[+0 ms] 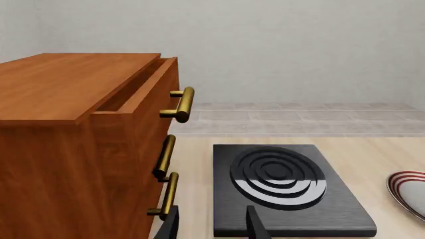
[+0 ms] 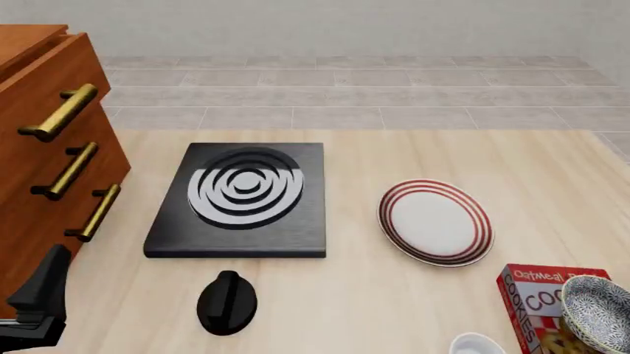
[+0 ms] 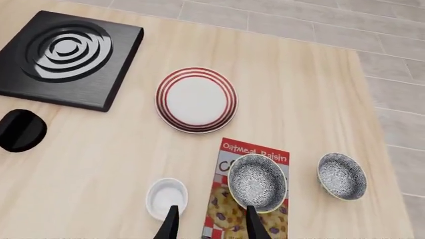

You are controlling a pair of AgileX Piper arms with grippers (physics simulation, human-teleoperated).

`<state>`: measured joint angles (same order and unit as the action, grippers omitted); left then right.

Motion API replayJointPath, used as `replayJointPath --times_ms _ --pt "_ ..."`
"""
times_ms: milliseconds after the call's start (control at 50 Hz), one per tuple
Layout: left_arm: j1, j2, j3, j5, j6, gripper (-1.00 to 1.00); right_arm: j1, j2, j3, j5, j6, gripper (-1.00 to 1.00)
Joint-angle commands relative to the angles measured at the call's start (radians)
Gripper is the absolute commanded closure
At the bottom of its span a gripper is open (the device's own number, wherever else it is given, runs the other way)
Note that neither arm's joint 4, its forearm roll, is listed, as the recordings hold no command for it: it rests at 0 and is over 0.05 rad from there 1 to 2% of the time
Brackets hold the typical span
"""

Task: Pick the akita bowl on the cookies box and place it on the plate.

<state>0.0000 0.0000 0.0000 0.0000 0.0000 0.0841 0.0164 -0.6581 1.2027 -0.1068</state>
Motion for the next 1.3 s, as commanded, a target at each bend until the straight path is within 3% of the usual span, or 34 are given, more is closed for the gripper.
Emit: replayJointPath --times_ms 20,180,800,1300 --pt "0.0 0.0 0.0 0.0 0.0 -1.0 -0.031 0.017 -0.022 0.017 -0.034 -1.0" --pt "0.0 0.0 0.0 0.0 0.0 -1.0 -0.065 0.02 -0.039 0.017 -0.072 -1.0" --pt "0.0 0.0 0.0 0.0 0.0 -1.0 -0.074 0.062 -0.083 0.017 -0.029 -1.0" --pt "0.0 0.0 0.0 0.0 0.0 -1.0 -0.137 0.049 -0.068 0.006 -0.053 -1.0"
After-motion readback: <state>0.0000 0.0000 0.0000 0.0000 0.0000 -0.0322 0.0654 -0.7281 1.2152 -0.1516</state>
